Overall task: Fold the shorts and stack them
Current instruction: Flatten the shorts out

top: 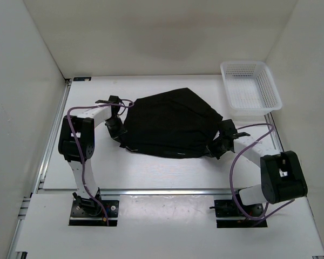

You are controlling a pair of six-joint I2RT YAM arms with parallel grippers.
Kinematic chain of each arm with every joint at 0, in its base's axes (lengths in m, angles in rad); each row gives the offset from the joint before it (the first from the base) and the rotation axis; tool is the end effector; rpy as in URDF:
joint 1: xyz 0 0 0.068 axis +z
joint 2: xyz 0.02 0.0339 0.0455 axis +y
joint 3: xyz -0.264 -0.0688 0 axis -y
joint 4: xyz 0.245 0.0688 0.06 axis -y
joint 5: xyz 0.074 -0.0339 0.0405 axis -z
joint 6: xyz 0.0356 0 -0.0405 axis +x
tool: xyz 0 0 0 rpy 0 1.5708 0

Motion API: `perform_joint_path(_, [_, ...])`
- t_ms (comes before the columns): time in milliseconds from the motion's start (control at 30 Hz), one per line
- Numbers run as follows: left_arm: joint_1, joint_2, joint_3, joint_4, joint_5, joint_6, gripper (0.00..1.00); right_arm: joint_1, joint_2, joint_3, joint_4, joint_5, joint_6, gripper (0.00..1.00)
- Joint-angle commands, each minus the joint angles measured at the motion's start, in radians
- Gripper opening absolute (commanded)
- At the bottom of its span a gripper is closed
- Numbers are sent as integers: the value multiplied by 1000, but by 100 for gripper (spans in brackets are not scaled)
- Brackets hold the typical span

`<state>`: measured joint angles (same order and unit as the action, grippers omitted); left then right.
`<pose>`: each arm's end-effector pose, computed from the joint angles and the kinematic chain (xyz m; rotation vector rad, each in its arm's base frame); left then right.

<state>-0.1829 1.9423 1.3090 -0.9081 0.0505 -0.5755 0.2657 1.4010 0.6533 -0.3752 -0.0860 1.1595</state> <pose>0.3459 -0.0658 0.1534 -0.6097 3.0718 -0.0905 0.2339 0.0668 0.1524 1.1911 2.5492 0.5106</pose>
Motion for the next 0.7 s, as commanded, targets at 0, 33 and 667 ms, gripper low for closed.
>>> perform_joint_path(0, [-1, -46, 13, 11, -24, 3, 10, -6, -17, 60, -23, 69, -30, 0])
perform_joint_path(33, [-1, -68, 13, 2, -34, 3, 10, -6, -36, 69, -34, 81, -52, 0])
perform_joint_path(667, [88, -296, 348, -152, 92, 19, 10, 42, -315, 240, 148, 376, -593, 10])
